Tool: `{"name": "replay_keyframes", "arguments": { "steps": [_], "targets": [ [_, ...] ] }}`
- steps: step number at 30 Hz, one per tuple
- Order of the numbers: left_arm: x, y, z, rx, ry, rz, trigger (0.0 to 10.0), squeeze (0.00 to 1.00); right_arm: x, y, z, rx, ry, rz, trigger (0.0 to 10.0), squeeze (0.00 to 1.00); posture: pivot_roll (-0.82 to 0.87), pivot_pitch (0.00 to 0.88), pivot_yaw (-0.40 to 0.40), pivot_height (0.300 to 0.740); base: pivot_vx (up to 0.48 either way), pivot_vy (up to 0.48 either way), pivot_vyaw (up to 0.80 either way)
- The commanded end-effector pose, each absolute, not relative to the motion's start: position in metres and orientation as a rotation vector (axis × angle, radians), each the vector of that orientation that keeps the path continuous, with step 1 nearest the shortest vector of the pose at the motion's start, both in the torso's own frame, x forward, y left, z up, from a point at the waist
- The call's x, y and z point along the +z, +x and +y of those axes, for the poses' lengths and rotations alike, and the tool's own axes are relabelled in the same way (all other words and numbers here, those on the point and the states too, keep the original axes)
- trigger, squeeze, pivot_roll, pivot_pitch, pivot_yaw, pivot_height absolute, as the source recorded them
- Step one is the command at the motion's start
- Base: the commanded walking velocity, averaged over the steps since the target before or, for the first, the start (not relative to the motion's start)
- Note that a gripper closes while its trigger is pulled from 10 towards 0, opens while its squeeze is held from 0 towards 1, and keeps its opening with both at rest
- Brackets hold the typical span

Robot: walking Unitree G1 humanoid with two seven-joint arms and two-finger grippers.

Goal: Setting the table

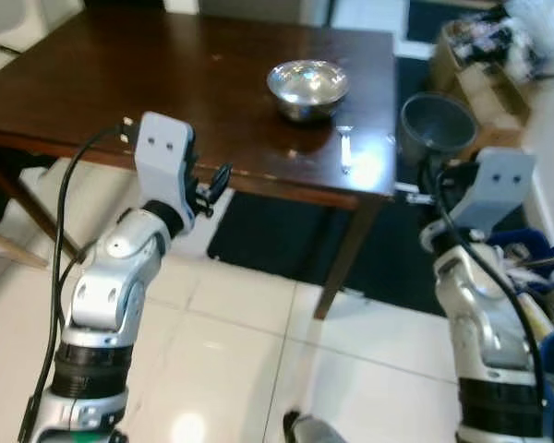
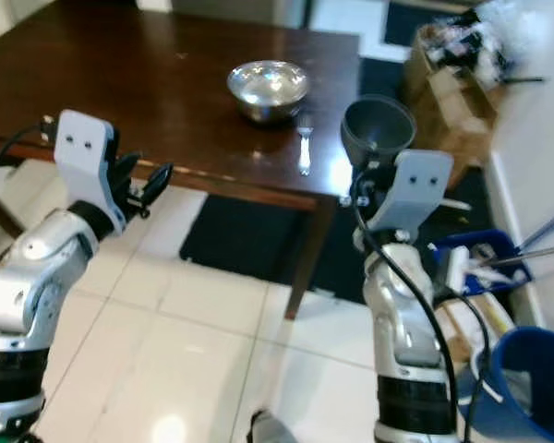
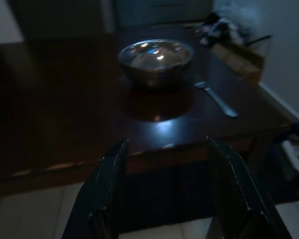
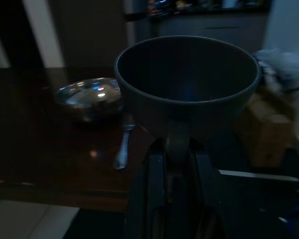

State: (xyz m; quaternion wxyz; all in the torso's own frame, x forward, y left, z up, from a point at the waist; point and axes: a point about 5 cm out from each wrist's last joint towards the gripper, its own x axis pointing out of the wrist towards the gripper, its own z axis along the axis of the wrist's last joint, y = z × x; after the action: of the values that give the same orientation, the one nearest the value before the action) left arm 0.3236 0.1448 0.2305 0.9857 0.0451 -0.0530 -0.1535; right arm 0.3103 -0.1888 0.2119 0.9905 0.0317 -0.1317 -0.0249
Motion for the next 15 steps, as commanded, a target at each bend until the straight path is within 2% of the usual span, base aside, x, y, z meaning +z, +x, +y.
{"name": "replay_keyframes", "arguments": {
  "steps": [1, 6, 7, 10, 15],
  "targets": [
    [0.225, 0.323, 0.149, -0.285, 0.095, -0.091, 10.0, 0.04, 0.207, 0.311, -0.185, -0.030, 0.066, -0.246, 10.0, 0.00, -0.08, 0.058, 0.058, 0.740, 0.000, 0.000, -0.80],
    [0.224, 0.321, 0.152, -0.260, 0.103, -0.101, 10.0, 0.04, 0.205, 0.313, -0.179, 0.023, 0.101, -0.237, 10.0, 0.00, -0.07, 0.056, 0.054, 0.740, 0.000, 0.000, -0.80],
    [0.226, 0.320, 0.155, -0.225, 0.136, -0.127, 10.0, 0.04, 0.204, 0.313, -0.167, 0.143, 0.189, -0.217, 10.0, 0.00, -0.07, 0.055, 0.052, 0.740, 0.000, 0.000, 0.00],
    [0.227, 0.319, 0.162, -0.162, 0.155, -0.147, 10.0, 0.03, 0.205, 0.307, -0.144, 0.348, 0.270, -0.196, 10.0, 0.00, -0.07, 0.053, 0.053, 0.740, 0.000, 0.000, 0.00],
    [0.226, 0.318, 0.165, -0.131, 0.187, -0.158, 10.0, 0.02, 0.208, 0.300, -0.128, 0.470, 0.323, -0.192, 10.0, 0.00, -0.07, 0.053, 0.053, 0.740, 0.000, 0.000, 0.00]
  ]
}}
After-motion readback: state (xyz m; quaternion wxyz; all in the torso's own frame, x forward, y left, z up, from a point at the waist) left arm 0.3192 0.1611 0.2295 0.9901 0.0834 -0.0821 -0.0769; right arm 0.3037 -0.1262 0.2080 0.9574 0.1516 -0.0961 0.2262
